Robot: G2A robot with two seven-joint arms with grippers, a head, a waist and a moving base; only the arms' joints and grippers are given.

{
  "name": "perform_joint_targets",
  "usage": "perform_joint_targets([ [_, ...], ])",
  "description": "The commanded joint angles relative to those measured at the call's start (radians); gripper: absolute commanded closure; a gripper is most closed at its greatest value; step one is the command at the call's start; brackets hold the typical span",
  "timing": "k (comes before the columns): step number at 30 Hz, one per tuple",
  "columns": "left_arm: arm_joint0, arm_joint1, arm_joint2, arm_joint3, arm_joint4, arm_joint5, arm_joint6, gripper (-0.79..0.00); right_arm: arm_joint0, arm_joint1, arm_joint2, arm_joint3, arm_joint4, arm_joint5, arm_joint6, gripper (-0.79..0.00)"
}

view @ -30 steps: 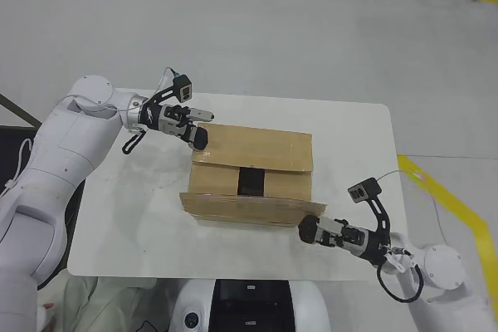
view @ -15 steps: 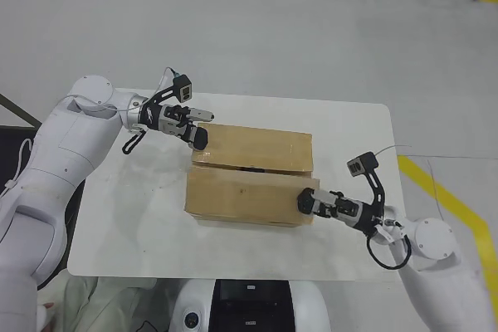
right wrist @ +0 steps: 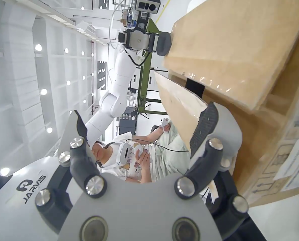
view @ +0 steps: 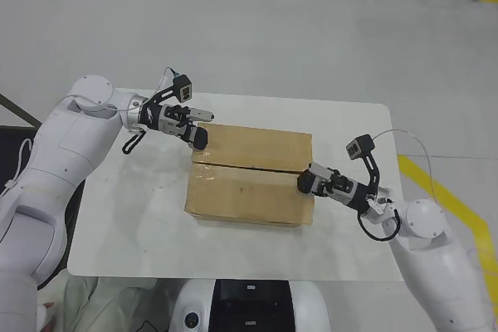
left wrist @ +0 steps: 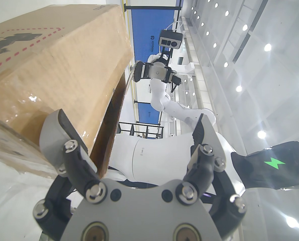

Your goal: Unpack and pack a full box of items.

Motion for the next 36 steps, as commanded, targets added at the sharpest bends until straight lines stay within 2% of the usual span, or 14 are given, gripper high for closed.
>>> perform_joint_targets([
  [1, 0.000, 0.000, 0.000, 0.000, 0.000, 0.000, 0.000, -0.785, 0.014, -0.001, -0.004, 0.021, -0.001, 0.021, -0.011, -0.785],
  [21, 0.000, 0.000, 0.000, 0.000, 0.000, 0.000, 0.000, -0.785, 0.059, 0.003, 0.010, 0.095, 0.021, 0.115, -0.022, -0.785],
  [24, 0.000, 0.000, 0.000, 0.000, 0.000, 0.000, 0.000, -0.785, 0.066, 0.002, 0.009, 0.108, 0.087, 0.142, 0.016, -0.785],
  [36, 0.000, 0.000, 0.000, 0.000, 0.000, 0.000, 0.000, -0.785, 0.083, 0.005, -0.002, 0.134, 0.044, 0.143, 0.016, -0.785],
])
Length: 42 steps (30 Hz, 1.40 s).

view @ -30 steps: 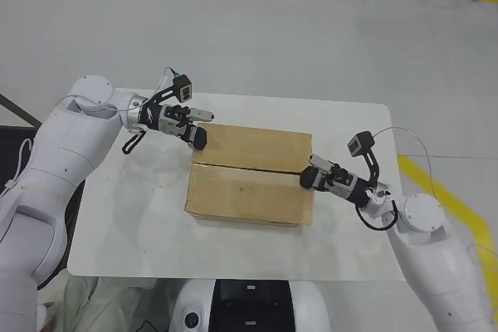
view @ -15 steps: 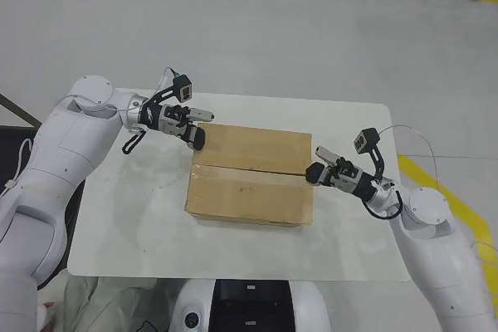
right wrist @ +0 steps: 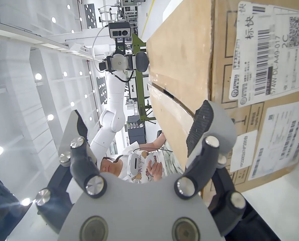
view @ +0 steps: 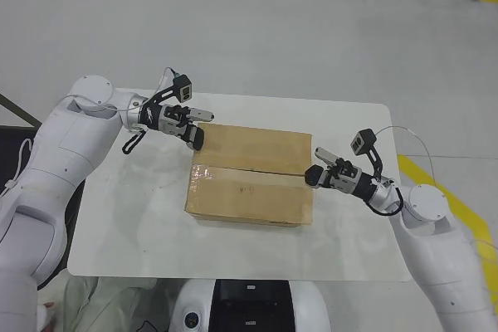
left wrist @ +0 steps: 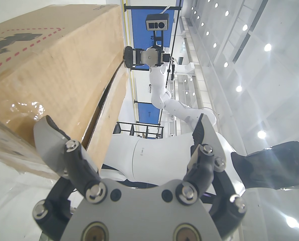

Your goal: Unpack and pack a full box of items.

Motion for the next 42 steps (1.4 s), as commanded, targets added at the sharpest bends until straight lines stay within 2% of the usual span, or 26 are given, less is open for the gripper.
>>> perform_joint_targets([
  [1, 0.000, 0.000, 0.000, 0.000, 0.000, 0.000, 0.000, -0.785, 0.002, 0.000, -0.004, 0.004, -0.004, -0.002, -0.001, -0.785],
  [22, 0.000, 0.000, 0.000, 0.000, 0.000, 0.000, 0.000, -0.785, 0.008, 0.001, -0.009, 0.010, -0.006, -0.006, -0.001, -0.785],
  [26, 0.008, 0.007, -0.013, -0.048, 0.048, 0.010, 0.058, -0.785, 0.008, 0.001, -0.009, 0.010, -0.006, -0.006, -0.001, -0.785],
  [30, 0.033, 0.026, -0.065, -0.102, 0.041, 0.019, 0.085, -0.785, 0.008, 0.001, -0.009, 0.010, -0.006, -0.006, -0.001, -0.785],
  [35, 0.095, 0.063, -0.154, -0.184, 0.042, 0.041, 0.156, -0.785, 0.008, 0.001, -0.009, 0.010, -0.006, -0.006, -0.001, -0.785],
  [42, 0.279, 0.135, -0.318, -0.360, 0.041, 0.064, 0.253, -0.785, 0.008, 0.001, -0.009, 0.010, -0.006, -0.006, -0.001, -0.785],
])
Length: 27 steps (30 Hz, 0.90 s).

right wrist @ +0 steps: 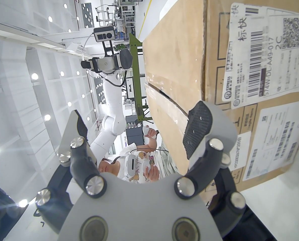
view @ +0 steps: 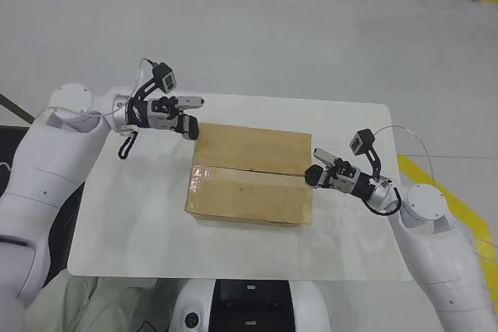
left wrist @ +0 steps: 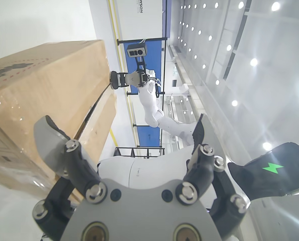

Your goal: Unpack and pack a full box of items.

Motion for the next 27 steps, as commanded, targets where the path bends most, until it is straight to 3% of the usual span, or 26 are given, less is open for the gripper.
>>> perform_joint_targets([
  [1, 0.076, 0.024, -0.063, -0.071, -0.002, 0.000, 0.034, -0.785, 0.000, 0.000, 0.000, 0.000, 0.000, 0.000, 0.000, -0.785],
  [8, 0.299, 0.088, -0.251, -0.275, 0.046, 0.022, 0.108, -0.785, 0.000, 0.000, 0.000, 0.000, 0.000, 0.000, 0.000, -0.785],
  [17, 0.537, 0.135, -0.466, -0.375, 0.059, 0.027, 0.139, -0.785, 0.000, 0.000, 0.000, 0.000, 0.000, 0.000, 0.000, -0.785],
  [27, 0.863, 0.140, -0.676, -0.563, 0.038, 0.012, 0.475, -0.785, 0.000, 0.000, 0.000, 0.000, 0.000, 0.000, 0.000, -0.785],
])
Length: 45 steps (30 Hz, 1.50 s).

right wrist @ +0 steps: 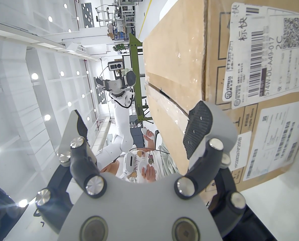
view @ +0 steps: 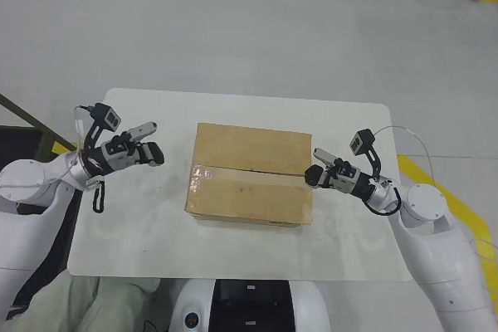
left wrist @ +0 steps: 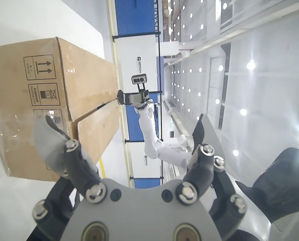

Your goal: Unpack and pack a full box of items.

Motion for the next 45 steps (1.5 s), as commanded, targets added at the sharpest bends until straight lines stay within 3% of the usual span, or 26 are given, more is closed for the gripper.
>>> perform_joint_targets([
  [1, 0.070, -0.004, -0.032, -0.054, 0.004, -0.003, 0.101, -0.785, 0.000, 0.000, 0.000, 0.000, 0.000, 0.000, 0.000, -0.785],
  [10, 0.205, -0.026, -0.078, -0.170, 0.009, 0.015, 0.334, -0.785, 0.000, 0.000, 0.000, 0.000, 0.000, 0.000, 0.000, -0.785],
  [14, 0.215, -0.028, -0.083, -0.195, 0.043, 0.049, 0.321, -0.785, 0.000, 0.000, 0.000, 0.000, 0.000, 0.000, 0.000, -0.785],
  [31, 0.214, -0.029, -0.085, -0.196, 0.037, 0.045, 0.328, -0.785, 0.000, 0.000, 0.000, 0.000, 0.000, 0.000, 0.000, -0.785],
  [36, 0.250, -0.053, -0.081, -0.208, -0.051, -0.053, 0.470, -0.785, 0.000, 0.000, 0.000, 0.000, 0.000, 0.000, 0.000, -0.785],
  [42, 0.395, -0.083, -0.070, -0.233, -0.111, -0.220, 0.582, -0.785, 0.000, 0.000, 0.000, 0.000, 0.000, 0.000, 0.000, -0.785],
  [45, 0.458, -0.095, -0.057, -0.234, -0.088, -0.257, 0.626, -0.785, 0.000, 0.000, 0.000, 0.000, 0.000, 0.000, 0.000, -0.785],
])
